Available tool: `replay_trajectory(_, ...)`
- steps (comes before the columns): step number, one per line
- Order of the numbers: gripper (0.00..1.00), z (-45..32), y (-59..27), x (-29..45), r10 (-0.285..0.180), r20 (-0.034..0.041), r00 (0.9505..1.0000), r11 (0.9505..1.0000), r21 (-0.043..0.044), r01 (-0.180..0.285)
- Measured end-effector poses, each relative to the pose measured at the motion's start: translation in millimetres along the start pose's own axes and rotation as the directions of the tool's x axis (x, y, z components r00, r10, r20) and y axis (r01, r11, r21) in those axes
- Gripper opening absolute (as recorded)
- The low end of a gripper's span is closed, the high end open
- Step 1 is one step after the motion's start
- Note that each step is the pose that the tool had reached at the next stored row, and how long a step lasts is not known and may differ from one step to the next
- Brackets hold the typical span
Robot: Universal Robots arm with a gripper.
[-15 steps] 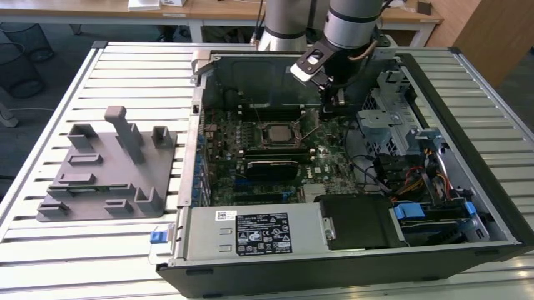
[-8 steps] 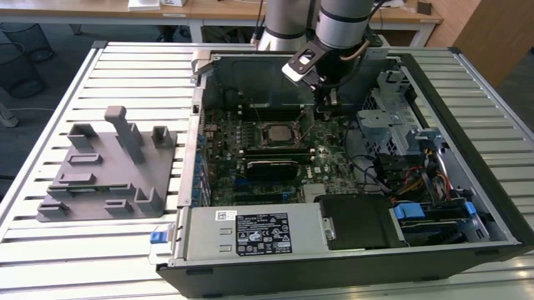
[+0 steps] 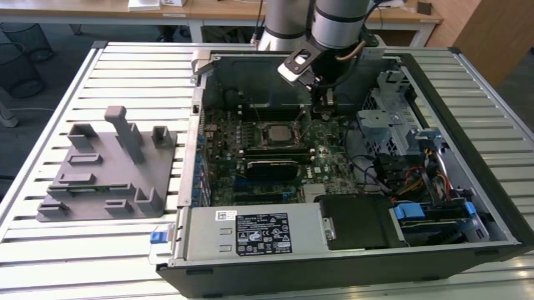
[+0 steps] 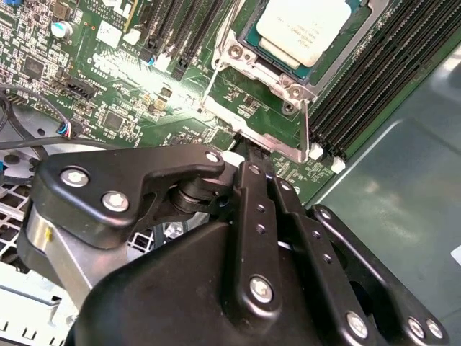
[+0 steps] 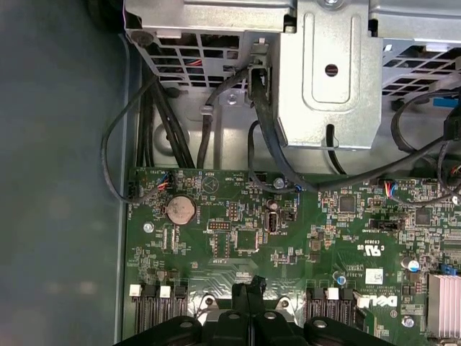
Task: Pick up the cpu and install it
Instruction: 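Close the cpu cover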
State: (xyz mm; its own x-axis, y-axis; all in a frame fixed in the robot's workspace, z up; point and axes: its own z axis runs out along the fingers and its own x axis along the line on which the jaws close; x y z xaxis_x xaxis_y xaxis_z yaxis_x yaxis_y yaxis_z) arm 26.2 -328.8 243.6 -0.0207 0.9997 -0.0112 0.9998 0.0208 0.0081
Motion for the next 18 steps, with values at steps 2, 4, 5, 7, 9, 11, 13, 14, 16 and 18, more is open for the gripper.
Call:
replay_trajectory(2, 0.11, 0.0, -0.4, 0.0, 0.0, 0.0, 1.0, 1.0, 0.0, 0.0)
replay_trajectory(4, 0.11, 0.0, -0.8, 0.0, 0.0, 0.0001, 1.0, 1.0, 0.0, 0.0)
replay_trajectory(5, 0.11, 0.0, -1.1, 0.0, 0.0, 0.0001, 1.0, 1.0, 0.0, 0.0)
replay_trajectory(7, 0.11, 0.0, -1.8, 0.0, 0.0, 0.0, 1.0, 1.0, 0.0, 0.0)
replay_trajectory(9, 0.11, 0.0, -2.7, 0.1, 0.0, 0.0, 1.0, 1.0, 0.0, 0.0)
replay_trajectory(11, 0.11, -0.1, -5.1, 0.1, 0.0, 0.0001, 1.0, 1.0, 0.0, 0.0)
replay_trajectory(13, 0.11, -0.1, -10.3, 0.2, 0.0, 0.0, 1.0, 1.0, 0.0, 0.0)
replay_trajectory(14, 0.11, -0.1, -13.2, 0.3, 0.0, 0.0001, 1.0, 1.0, 0.0, 0.0)
replay_trajectory(16, 0.11, -0.1, -18.6, 0.4, 0.0, 0.0, 1.0, 1.0, 0.0, 0.0)
replay_trajectory(18, 0.11, -0.1, -23.1, 0.5, 0.0, 0.0, 1.0, 1.0, 0.0, 0.0)
